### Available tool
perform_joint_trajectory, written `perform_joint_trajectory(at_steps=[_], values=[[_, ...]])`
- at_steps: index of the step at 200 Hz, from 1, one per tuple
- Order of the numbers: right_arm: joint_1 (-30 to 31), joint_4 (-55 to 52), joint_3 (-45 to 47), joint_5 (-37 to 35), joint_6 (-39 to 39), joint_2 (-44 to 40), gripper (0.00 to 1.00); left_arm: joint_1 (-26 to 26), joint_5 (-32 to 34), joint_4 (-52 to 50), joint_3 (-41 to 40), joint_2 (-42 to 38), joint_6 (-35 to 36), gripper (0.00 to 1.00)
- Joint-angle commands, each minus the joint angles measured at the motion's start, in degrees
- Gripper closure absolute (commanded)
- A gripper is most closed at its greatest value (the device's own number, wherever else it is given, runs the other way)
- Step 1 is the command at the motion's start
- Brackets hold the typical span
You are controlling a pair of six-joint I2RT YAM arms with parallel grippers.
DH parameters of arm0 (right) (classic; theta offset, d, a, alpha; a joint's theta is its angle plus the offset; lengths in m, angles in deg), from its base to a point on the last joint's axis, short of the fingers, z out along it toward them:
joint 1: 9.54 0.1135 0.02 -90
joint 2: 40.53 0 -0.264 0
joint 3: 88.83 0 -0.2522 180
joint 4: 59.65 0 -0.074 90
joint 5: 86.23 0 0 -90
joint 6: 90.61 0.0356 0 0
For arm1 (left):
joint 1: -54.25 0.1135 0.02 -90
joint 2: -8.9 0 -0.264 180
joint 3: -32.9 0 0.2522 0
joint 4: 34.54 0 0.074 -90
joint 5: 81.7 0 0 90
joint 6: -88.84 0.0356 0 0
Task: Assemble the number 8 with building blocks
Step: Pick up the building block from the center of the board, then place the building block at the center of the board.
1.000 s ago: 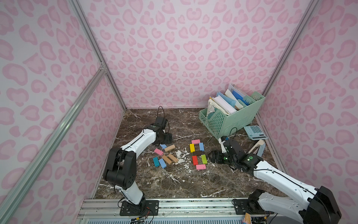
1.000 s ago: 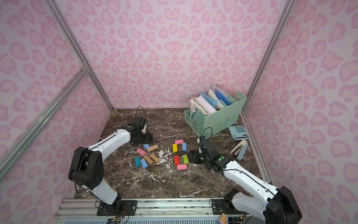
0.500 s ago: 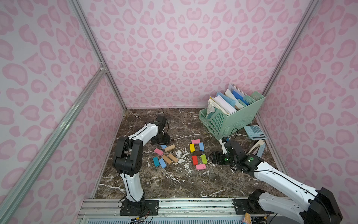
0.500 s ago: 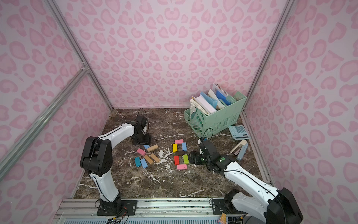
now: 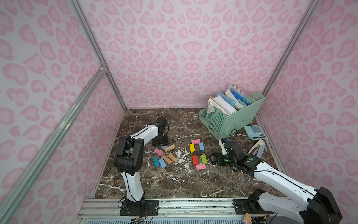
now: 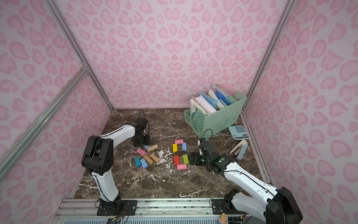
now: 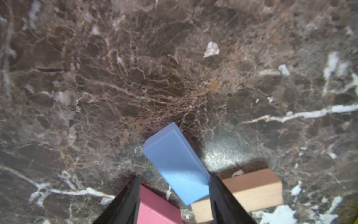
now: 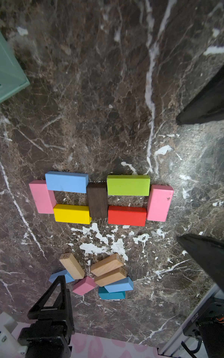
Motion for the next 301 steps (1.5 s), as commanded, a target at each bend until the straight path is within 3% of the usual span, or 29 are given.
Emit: perform_joint_trajectory(at_steps=[1, 70, 83, 102, 143, 160, 203, 257, 301], values=[[-0.2, 1.2, 0.2, -0.2, -0.3, -0.1, 0.1, -0.3, -1.0, 0.9, 0.3, 0.4, -1.3, 0.38], [-0.3, 1.7, 0.7, 0.0, -0.7, 0.5, 0.1, -0.6, -0.7, 1.5, 0.0, 2.9, -3.1, 0.4], [-0.5, 1.8, 0.9, 0.1, -0.6, 0.5, 0.1, -0.6, -0.7, 1.5, 0.0, 3.3, -3.1, 0.45], [-0.6, 1.7, 1.2, 0.2, -0.7, 0.2, 0.1, -0.6, -0.9, 1.5, 0.4, 3.7, -2.8, 0.6], [-1.0, 1.7, 2.0, 0.1, -0.6, -0.5, 0.1, -0.7, -0.8, 0.3, 2.3, 3.7, -0.8, 0.75], [-1.1, 1.5, 2.2, 0.2, -0.7, -0.9, 0.1, -0.9, -1.5, -1.2, 3.9, 2.6, 1.8, 0.81], [-1.7, 1.4, 2.2, -0.4, -1.2, -2.2, 0.1, -5.4, -4.1, -6.1, 11.2, -0.1, 13.4, 0.86], [-2.5, -0.2, 1.7, -1.0, -2.0, -4.8, 0.1, -8.7, -17.6, -12.2, 18.7, 6.5, 27.1, 0.93], [-3.2, -2.1, 1.9, -2.0, -2.5, -8.2, 0.1, -9.9, -18.6, -12.9, 20.2, 9.6, 33.1, 0.95]])
